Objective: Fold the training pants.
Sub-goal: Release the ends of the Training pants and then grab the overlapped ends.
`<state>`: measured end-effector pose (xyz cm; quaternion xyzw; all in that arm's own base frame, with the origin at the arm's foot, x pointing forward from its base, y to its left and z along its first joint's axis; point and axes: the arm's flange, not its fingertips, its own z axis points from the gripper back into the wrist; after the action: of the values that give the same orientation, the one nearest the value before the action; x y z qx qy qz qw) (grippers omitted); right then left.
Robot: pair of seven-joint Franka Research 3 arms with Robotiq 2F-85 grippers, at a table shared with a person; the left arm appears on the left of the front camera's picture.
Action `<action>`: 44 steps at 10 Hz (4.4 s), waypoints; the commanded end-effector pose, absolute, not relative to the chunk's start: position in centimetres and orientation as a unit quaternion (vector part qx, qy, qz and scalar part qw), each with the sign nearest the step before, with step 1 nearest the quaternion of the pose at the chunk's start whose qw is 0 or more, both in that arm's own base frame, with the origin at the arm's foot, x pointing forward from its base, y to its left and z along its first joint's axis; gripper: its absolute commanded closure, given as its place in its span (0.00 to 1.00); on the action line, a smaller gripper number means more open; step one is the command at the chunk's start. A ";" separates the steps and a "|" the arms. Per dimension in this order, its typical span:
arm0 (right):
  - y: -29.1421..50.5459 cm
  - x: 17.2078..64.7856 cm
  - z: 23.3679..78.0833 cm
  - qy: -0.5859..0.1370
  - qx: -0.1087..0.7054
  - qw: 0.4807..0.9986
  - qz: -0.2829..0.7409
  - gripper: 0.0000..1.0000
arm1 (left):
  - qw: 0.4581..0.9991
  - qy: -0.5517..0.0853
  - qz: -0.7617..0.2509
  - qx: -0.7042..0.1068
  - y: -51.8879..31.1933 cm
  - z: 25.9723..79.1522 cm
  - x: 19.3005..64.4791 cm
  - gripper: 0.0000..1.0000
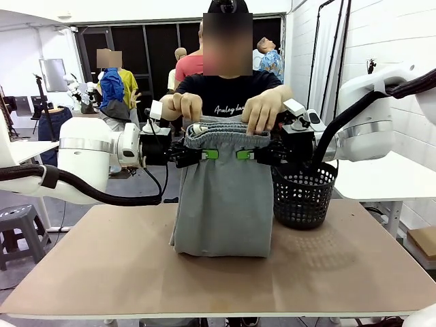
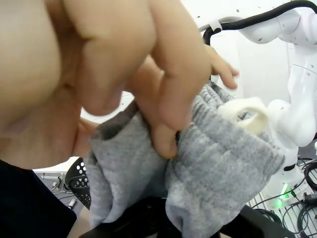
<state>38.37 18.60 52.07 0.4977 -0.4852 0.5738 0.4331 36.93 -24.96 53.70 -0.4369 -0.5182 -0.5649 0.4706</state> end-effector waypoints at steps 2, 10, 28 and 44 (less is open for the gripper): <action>18.5 37.9 52.1 -0.499 0.502 0.425 0.564 1.00 | 0.470 -0.526 -0.560 -0.434 -25.1 54.1 36.8 1.00; 18.5 37.9 52.1 -0.499 0.502 0.425 0.564 1.00 | 0.470 -0.526 -0.560 -0.434 -25.1 54.1 36.8 1.00; 18.5 37.9 52.1 -0.499 0.502 0.425 0.564 1.00 | 0.470 -0.526 -0.560 -0.434 -25.1 54.1 36.8 1.00; 18.4 38.4 52.1 -0.481 0.510 0.437 0.564 0.90 | 0.470 -0.525 -0.560 -0.437 -24.9 53.6 36.8 0.81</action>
<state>38.44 18.47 52.08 0.4992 -0.4866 0.5701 0.4347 36.81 -25.00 53.65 -0.4366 -0.5177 -0.5655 0.4707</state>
